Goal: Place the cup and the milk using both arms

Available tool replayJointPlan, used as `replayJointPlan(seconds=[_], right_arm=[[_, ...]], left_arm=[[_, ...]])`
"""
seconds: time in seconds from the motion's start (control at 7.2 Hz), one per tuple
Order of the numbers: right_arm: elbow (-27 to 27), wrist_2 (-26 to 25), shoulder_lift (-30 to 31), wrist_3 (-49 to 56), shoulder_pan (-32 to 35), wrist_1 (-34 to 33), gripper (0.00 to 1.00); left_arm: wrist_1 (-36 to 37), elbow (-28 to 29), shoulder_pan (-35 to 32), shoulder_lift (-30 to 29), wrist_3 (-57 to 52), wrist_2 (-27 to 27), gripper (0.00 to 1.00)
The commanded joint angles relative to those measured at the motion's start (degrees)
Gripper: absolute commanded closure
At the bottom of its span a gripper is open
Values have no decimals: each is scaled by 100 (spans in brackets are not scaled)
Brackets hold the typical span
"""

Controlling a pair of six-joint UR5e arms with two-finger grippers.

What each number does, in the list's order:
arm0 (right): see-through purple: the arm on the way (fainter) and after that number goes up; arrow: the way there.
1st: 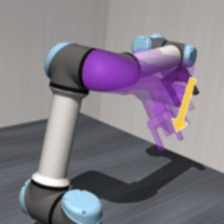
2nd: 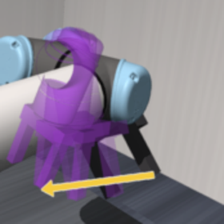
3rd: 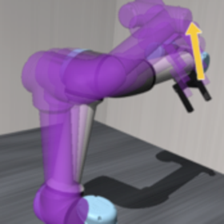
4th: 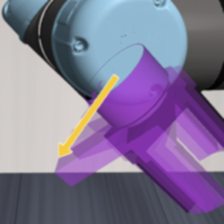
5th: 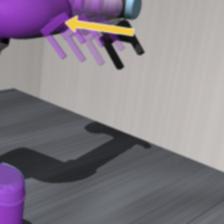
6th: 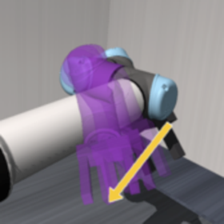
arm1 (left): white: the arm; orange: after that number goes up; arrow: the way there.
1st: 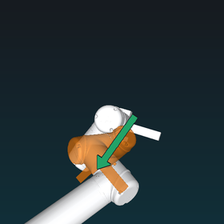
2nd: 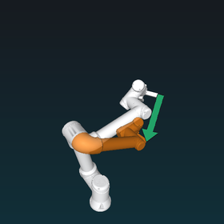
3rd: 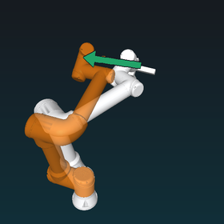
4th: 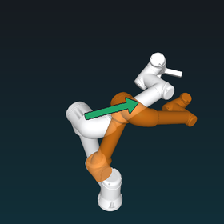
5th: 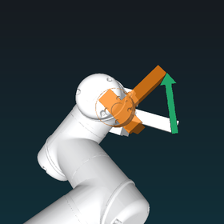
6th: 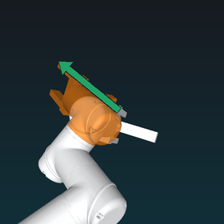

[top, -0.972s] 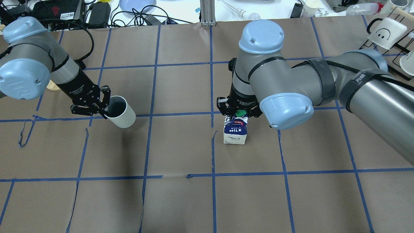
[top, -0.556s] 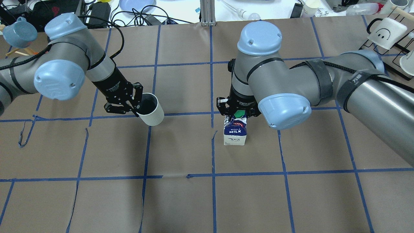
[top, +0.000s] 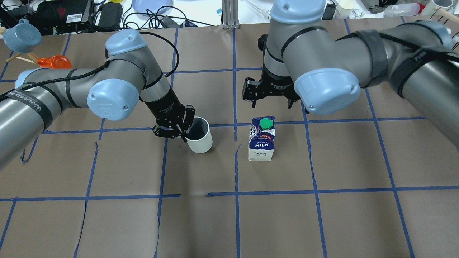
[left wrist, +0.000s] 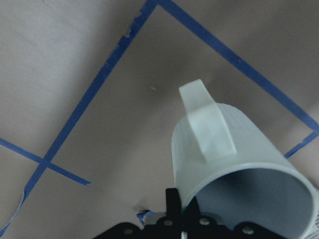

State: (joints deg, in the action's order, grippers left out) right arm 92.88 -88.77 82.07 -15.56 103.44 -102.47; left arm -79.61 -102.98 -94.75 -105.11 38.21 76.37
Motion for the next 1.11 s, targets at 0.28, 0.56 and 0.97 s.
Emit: replayJointPlan(seconds=[0.28, 0.56, 0.97], right_arm=[[-913, 34, 457, 1325, -1036, 1395, 0], [-798, -43, 608, 1617, -1045, 1361, 0], [-683, -35, 722, 1600, -1028, 1317, 0]], left_arm=[[304, -13, -70, -89, 282, 0, 0], [376, 337, -17, 69, 178, 70, 0], [-718, 1925, 166, 262, -1716, 1110, 0]])
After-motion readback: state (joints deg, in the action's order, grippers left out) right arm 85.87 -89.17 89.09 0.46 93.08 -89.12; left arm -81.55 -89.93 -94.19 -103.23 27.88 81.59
